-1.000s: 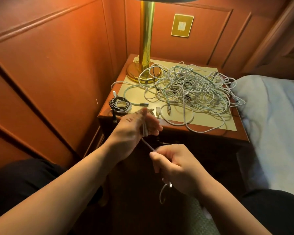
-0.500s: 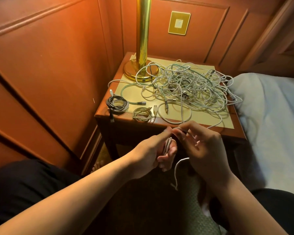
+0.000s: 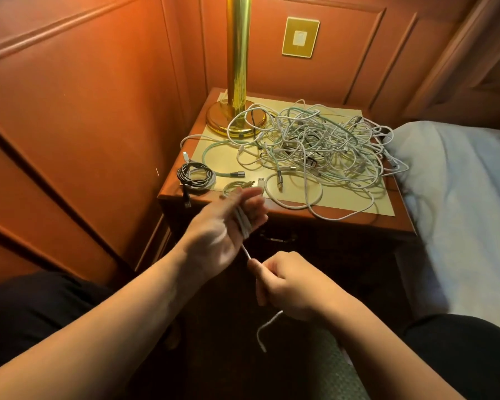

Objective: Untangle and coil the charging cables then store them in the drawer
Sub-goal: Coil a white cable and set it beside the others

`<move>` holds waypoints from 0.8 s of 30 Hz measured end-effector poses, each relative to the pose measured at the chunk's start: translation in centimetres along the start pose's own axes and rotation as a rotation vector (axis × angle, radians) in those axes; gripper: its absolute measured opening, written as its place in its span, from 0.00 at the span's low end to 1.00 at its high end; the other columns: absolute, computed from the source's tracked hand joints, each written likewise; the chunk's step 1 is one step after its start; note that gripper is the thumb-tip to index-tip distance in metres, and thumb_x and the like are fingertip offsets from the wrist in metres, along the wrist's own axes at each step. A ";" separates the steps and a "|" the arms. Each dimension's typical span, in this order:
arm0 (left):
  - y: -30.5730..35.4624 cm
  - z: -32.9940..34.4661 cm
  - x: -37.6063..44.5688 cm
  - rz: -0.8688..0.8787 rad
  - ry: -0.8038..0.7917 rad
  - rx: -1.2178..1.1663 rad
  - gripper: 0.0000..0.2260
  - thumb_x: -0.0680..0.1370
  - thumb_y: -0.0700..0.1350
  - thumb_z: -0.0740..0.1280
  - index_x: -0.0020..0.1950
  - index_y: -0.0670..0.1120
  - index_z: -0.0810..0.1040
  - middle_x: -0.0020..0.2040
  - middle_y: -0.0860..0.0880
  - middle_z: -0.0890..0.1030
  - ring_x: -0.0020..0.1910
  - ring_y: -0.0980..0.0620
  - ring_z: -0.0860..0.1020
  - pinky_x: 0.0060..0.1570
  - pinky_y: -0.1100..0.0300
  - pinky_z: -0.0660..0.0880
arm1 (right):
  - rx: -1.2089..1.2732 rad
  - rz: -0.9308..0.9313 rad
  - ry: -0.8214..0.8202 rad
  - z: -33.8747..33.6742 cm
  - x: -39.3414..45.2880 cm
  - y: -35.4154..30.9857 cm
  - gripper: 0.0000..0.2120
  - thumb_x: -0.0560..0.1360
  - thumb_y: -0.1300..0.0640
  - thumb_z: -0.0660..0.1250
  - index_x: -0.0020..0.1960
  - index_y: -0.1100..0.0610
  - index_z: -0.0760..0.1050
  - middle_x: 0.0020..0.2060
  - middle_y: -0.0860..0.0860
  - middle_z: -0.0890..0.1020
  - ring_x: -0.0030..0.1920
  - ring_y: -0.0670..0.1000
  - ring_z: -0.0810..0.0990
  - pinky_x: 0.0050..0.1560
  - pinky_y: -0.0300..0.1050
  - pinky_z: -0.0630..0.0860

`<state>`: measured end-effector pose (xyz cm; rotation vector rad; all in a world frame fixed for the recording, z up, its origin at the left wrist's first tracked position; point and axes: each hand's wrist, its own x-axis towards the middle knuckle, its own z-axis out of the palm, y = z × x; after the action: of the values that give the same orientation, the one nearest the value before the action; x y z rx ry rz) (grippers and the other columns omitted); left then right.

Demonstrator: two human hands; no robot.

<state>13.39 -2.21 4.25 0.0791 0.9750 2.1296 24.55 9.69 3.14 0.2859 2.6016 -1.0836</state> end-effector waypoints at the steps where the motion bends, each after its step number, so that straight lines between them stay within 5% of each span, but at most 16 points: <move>1: 0.4 -0.5 0.4 0.042 0.003 0.093 0.16 0.86 0.45 0.56 0.56 0.38 0.80 0.39 0.46 0.84 0.41 0.51 0.84 0.48 0.58 0.83 | 0.004 -0.032 0.002 0.0 -0.3 -0.3 0.29 0.86 0.42 0.55 0.32 0.52 0.79 0.23 0.44 0.77 0.26 0.43 0.75 0.35 0.43 0.71; 6: 0.4 -2.3 0.9 0.109 -0.163 0.941 0.16 0.87 0.47 0.59 0.56 0.39 0.82 0.41 0.43 0.84 0.43 0.49 0.82 0.48 0.59 0.78 | 0.178 -0.282 0.221 -1.1 -1.3 -1.0 0.20 0.82 0.50 0.61 0.33 0.55 0.77 0.23 0.44 0.73 0.26 0.43 0.70 0.30 0.43 0.66; 8: -0.2 -2.5 0.9 0.081 -0.263 1.046 0.20 0.85 0.54 0.62 0.48 0.39 0.82 0.38 0.40 0.81 0.40 0.47 0.78 0.45 0.55 0.75 | 0.209 -0.345 0.300 -1.6 -1.4 -0.8 0.17 0.81 0.50 0.60 0.37 0.53 0.78 0.26 0.45 0.76 0.28 0.44 0.72 0.30 0.46 0.68; 11: -0.6 -1.7 0.4 0.022 -0.367 0.936 0.21 0.84 0.56 0.59 0.37 0.44 0.76 0.30 0.46 0.72 0.31 0.50 0.70 0.37 0.58 0.69 | 0.181 -0.413 0.408 -2.1 -1.3 -0.1 0.14 0.84 0.49 0.58 0.45 0.47 0.80 0.36 0.44 0.82 0.37 0.49 0.81 0.40 0.54 0.76; 16: -0.8 0.0 -0.4 -0.213 -0.503 0.752 0.36 0.83 0.67 0.41 0.37 0.45 0.78 0.26 0.50 0.62 0.26 0.51 0.61 0.32 0.59 0.66 | 0.072 -0.403 0.538 -2.7 -0.7 1.1 0.14 0.85 0.46 0.57 0.46 0.50 0.74 0.33 0.44 0.81 0.36 0.48 0.81 0.39 0.58 0.76; 19: -1.3 0.8 -1.1 -0.311 -0.556 0.602 0.32 0.81 0.66 0.47 0.38 0.42 0.72 0.25 0.52 0.60 0.24 0.54 0.60 0.30 0.59 0.61 | 0.135 -0.397 0.584 -3.1 -0.4 2.0 0.13 0.85 0.46 0.59 0.47 0.51 0.76 0.33 0.47 0.80 0.34 0.53 0.80 0.37 0.59 0.76; 24: -1.3 0.1 -1.2 -0.327 -0.491 0.209 0.21 0.84 0.54 0.52 0.34 0.49 0.69 0.27 0.53 0.58 0.24 0.56 0.59 0.27 0.62 0.61 | 0.341 -0.271 0.531 -2.4 0.8 1.9 0.16 0.84 0.43 0.63 0.45 0.52 0.78 0.34 0.56 0.79 0.36 0.61 0.76 0.38 0.64 0.74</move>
<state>15.11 -2.45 3.80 0.4885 0.8410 1.5971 23.87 12.77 3.22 0.3410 2.9598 -1.7585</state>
